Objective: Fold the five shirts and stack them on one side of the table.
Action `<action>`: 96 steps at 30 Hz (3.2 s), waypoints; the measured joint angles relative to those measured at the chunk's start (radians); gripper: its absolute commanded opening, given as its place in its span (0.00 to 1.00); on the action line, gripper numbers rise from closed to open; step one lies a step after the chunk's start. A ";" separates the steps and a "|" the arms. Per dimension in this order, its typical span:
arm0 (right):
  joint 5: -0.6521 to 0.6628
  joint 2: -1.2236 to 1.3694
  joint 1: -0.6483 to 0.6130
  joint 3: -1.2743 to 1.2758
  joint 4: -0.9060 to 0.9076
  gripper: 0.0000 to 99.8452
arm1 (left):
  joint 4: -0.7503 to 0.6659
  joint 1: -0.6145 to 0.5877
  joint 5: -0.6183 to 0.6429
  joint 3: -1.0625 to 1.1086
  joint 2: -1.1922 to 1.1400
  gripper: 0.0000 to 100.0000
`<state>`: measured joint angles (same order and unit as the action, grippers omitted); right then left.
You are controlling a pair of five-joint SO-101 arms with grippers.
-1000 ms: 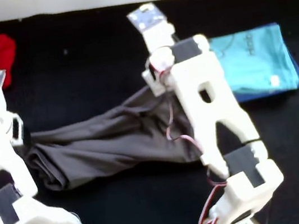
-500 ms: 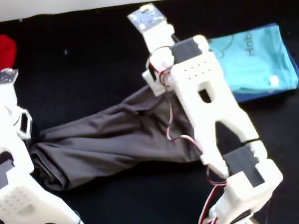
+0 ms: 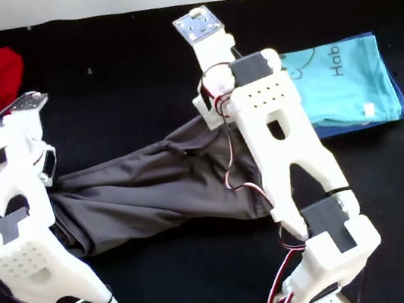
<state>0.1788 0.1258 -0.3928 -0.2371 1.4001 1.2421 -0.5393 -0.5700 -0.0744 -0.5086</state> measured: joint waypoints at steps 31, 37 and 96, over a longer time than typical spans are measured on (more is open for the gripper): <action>0.000 0.000 0.137 -0.927 0.301 0.01 | 0.499 -0.060 0.000 -0.282 0.856 0.01; 0.023 -0.046 0.183 -1.108 0.353 0.01 | 0.499 -0.071 0.000 -0.288 0.953 0.01; 0.058 -0.440 0.244 -0.509 0.302 0.01 | 0.193 -0.110 0.072 0.207 1.023 0.01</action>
<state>0.2371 -0.3145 -0.1488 -0.7465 1.7024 1.4354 -0.6498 -0.4979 0.1327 0.5148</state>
